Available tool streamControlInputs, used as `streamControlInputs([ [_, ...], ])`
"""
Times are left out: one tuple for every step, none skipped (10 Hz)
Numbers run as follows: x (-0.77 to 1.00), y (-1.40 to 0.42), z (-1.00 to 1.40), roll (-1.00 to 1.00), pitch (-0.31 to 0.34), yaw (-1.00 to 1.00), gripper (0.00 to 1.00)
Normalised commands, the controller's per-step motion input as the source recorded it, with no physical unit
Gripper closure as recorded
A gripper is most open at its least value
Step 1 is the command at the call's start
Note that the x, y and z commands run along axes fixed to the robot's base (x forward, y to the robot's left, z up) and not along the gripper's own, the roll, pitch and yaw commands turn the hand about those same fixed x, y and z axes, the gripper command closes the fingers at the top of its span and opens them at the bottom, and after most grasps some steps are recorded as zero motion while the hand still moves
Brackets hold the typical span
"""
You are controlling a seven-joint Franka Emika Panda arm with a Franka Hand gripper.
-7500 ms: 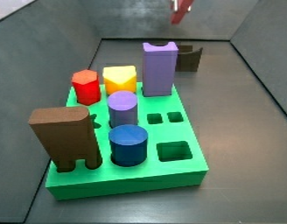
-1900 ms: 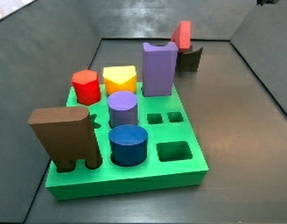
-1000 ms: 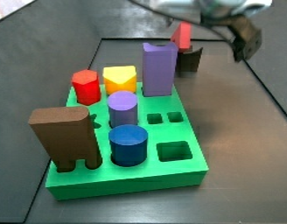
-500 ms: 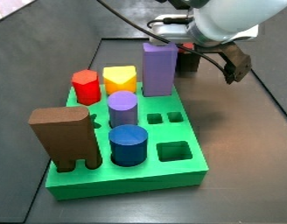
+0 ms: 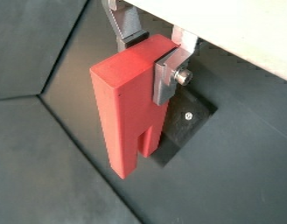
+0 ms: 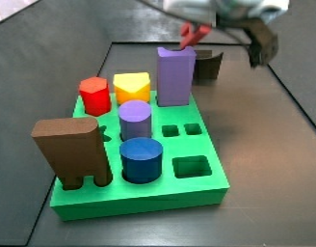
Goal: Pick up the double-square object. Move up. Rotate the double-square object. Place the double-square object on the fixture. Regrasp the double-square object. Move to above the board. Insert the double-square object.
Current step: Move to above the board.
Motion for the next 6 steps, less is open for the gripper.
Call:
streamControlInputs([
  [-0.12, 0.19, 1.00, -0.10, 0.072, 0.18, 1.00],
  [-0.11, 0.18, 1.00, -0.07, 0.038, 0.17, 1.00],
  [-0.11, 0.17, 1.00, -0.05, -0.012, 0.14, 1.00],
  [-0.11, 0.16, 1.00, -0.04, -0.047, 0.11, 1.00],
  [-0.11, 0.15, 1.00, -0.05, -0.072, 0.08, 1.00],
  [-0.11, 0.14, 1.00, -0.04, -0.079, 0.04, 1.00],
])
